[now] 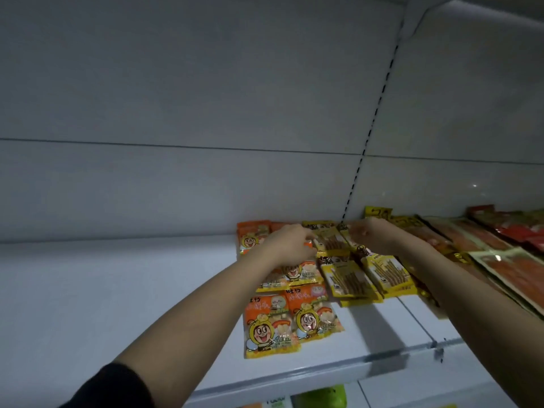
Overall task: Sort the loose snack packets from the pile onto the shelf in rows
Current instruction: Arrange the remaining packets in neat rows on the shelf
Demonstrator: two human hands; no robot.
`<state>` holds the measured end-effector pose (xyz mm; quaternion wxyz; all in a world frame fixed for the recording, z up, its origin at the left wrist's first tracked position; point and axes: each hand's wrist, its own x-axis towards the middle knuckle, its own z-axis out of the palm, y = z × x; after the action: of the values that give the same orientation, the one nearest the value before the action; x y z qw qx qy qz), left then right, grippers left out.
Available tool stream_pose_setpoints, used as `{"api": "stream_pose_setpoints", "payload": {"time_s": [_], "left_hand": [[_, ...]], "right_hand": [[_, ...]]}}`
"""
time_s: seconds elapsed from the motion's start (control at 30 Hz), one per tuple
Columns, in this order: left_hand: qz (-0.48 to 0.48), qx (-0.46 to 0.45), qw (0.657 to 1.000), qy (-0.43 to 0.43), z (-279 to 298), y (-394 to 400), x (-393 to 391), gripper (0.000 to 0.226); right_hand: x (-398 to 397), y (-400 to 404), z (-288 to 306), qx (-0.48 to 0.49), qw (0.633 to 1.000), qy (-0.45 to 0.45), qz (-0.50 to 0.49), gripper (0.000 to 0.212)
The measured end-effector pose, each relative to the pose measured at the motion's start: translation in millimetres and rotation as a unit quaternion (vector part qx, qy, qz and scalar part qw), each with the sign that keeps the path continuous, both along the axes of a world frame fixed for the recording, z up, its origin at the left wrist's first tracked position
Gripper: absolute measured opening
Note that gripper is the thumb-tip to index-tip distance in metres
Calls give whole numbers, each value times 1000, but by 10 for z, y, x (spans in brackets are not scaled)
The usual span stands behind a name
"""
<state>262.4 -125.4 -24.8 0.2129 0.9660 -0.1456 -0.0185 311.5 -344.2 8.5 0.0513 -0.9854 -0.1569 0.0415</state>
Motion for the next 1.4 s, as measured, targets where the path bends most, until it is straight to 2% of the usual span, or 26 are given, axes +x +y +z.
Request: {"api": "stream_pose_setpoints", "payload": {"time_s": [0.13,0.27,0.33,0.43,0.53,0.6,0.7,0.77,0.87,0.93,1.0,1.07,1.13,1.23,1.4], "left_hand": [[6,16,1000,12,-57,-285,175,48],[31,42,998,28,-158,-534,423,35],[34,86,994,58,-252,-693,542,39],[44,159,982,93,-375,-839,688,54],[67,188,977,79,-406,-946,730,58],[69,207,974,55,-348,-1022,602,59],[54,159,986,4,-195,-1102,253,61],[39,124,991,20,-111,-1144,0,64],[31,163,984,62,-149,-1267,-313,72],[42,161,983,74,-225,-1383,-419,70],[55,155,985,61,-323,-1478,-426,63],[64,143,987,34,-388,-1538,-394,56],[70,154,985,12,-430,-1577,-355,56],[80,170,982,19,-480,-1620,-360,64],[73,100,992,12,-562,-1622,-384,64]], "right_hand": [[181,-263,-17,-16,1000,2,3,31],[398,-326,-132,-20,998,27,50,36],[545,-380,-255,-42,994,60,75,33],[695,-426,-465,-71,990,95,75,44],[777,-485,-636,-103,988,74,89,51],[797,-548,-670,-72,991,53,99,49],[763,-672,-588,30,989,-6,147,35],[664,-789,-513,52,979,-6,197,38],[376,-954,-465,-44,968,64,240,49],[208,-992,-518,-90,961,84,249,37],[125,-998,-548,-73,965,63,245,24],[85,-1014,-526,-60,970,48,232,19],[62,-1038,-513,-62,970,62,225,28],[9,-1064,-524,-71,971,100,205,59],[-32,-1078,-650,-72,976,18,206,73]]}}
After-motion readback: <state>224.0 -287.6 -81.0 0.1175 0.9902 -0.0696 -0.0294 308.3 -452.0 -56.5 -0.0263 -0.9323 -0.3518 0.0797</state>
